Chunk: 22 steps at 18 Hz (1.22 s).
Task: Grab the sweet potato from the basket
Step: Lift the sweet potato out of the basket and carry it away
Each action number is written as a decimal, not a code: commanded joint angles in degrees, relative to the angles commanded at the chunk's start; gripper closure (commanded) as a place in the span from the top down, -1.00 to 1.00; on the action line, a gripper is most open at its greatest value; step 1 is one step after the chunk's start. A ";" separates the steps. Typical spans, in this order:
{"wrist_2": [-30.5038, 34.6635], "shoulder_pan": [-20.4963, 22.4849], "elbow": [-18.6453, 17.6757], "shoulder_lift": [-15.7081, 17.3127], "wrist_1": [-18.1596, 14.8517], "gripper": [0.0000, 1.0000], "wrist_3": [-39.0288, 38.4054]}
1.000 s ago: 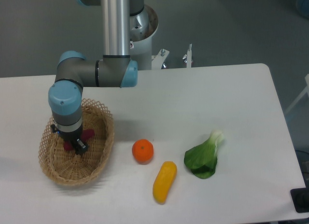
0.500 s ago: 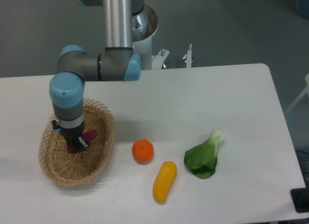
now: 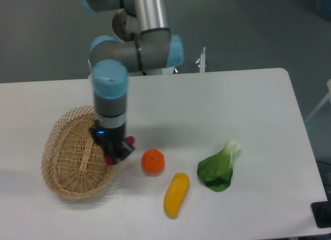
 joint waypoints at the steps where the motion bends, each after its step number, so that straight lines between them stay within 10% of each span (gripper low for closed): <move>1: 0.09 0.97 0.53 0.00 0.00 -1.00 0.70; 11: 0.09 12.65 2.03 0.00 -0.44 -1.00 15.62; 17: 2.89 19.78 2.73 0.00 -5.79 -1.00 28.64; 22: 8.51 22.60 10.36 -5.43 -11.15 -1.00 31.55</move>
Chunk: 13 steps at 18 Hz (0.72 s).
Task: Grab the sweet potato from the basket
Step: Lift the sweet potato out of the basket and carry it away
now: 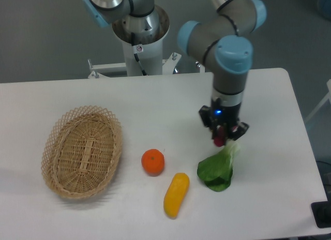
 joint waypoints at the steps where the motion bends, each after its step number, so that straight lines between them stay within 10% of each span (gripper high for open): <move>1: 0.71 0.44 1.85 -0.97 -0.88 -1.00 0.18; 13: -0.95 1.85 12.94 -8.19 -4.93 -0.99 5.00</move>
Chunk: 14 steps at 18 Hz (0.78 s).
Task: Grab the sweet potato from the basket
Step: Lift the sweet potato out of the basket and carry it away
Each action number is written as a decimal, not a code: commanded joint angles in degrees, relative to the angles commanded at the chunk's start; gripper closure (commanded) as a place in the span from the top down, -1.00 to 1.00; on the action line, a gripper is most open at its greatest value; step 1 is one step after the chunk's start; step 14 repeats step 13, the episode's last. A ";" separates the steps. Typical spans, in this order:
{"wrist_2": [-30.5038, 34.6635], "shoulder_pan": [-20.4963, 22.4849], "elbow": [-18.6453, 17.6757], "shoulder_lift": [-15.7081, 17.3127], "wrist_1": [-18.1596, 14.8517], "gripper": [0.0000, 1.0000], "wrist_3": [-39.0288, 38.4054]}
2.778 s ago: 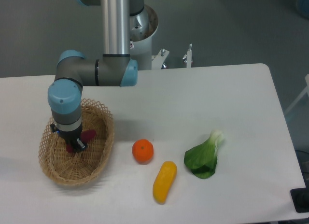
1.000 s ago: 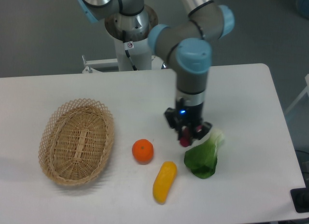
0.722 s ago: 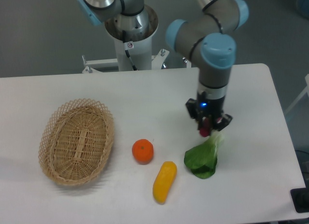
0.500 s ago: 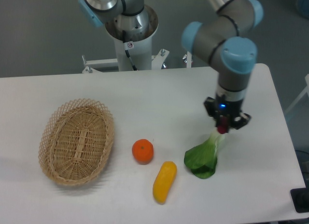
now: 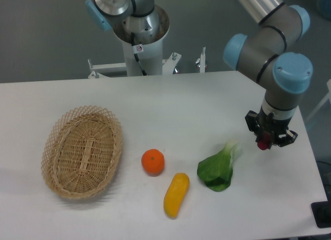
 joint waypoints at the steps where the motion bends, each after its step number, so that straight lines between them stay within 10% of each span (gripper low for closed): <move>1: 0.00 0.00 0.09 0.00 0.00 -0.99 0.97; 14: -0.09 0.00 1.23 -0.35 0.00 -0.99 1.33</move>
